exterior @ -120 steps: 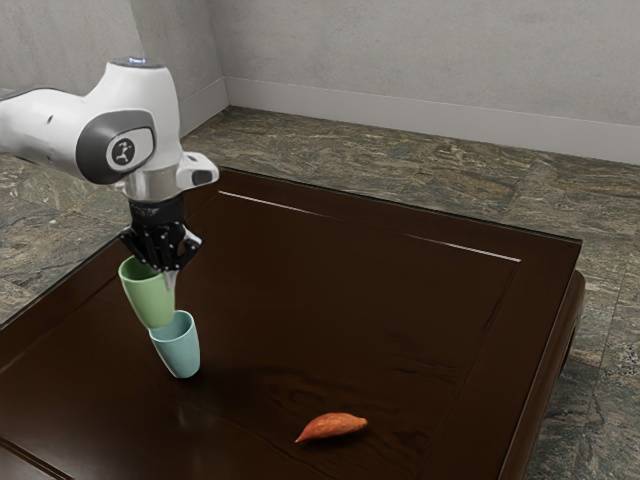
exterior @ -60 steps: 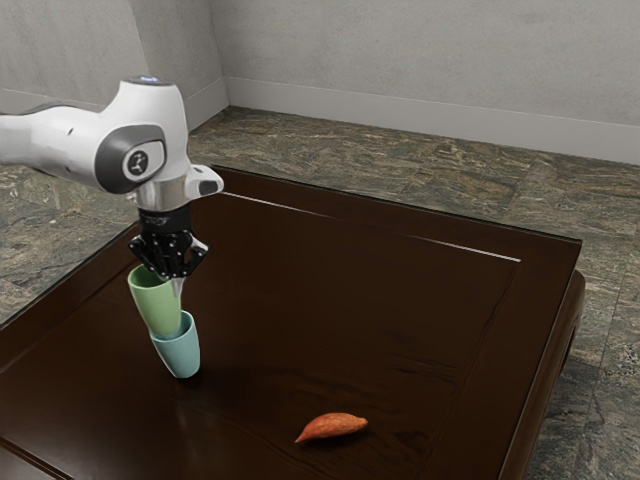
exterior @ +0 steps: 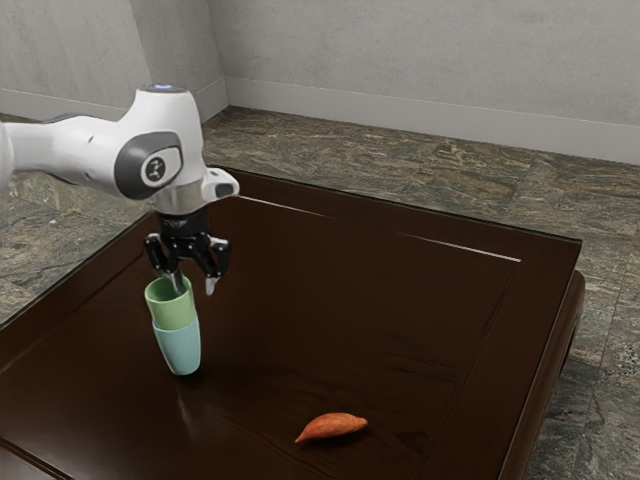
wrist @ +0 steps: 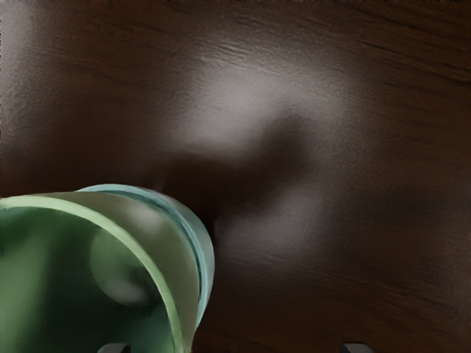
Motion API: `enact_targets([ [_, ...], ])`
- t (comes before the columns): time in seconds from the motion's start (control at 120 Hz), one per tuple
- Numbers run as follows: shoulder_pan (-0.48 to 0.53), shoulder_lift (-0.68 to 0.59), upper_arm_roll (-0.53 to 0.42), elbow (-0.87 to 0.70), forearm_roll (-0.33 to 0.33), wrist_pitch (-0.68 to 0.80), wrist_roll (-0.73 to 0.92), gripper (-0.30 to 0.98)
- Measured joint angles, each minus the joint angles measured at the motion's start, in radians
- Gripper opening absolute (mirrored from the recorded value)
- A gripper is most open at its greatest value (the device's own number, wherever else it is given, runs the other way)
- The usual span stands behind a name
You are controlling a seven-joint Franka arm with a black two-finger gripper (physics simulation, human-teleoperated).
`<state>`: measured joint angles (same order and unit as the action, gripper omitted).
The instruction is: Place the right cup onto the left cup
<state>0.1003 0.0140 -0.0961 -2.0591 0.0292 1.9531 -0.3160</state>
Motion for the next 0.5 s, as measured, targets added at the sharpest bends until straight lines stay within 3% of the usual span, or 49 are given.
enact_targets([
  [0.142, -0.022, -0.068, -0.001, 0.044, -0.004, -0.066, -0.005, 0.52],
  [0.325, -0.243, -0.067, 0.229, 0.135, -0.003, -0.166, 0.024, 0.62],
  [0.5, -0.302, -0.063, 0.288, 0.181, 0.001, -0.21, 0.104, 0.66],
])
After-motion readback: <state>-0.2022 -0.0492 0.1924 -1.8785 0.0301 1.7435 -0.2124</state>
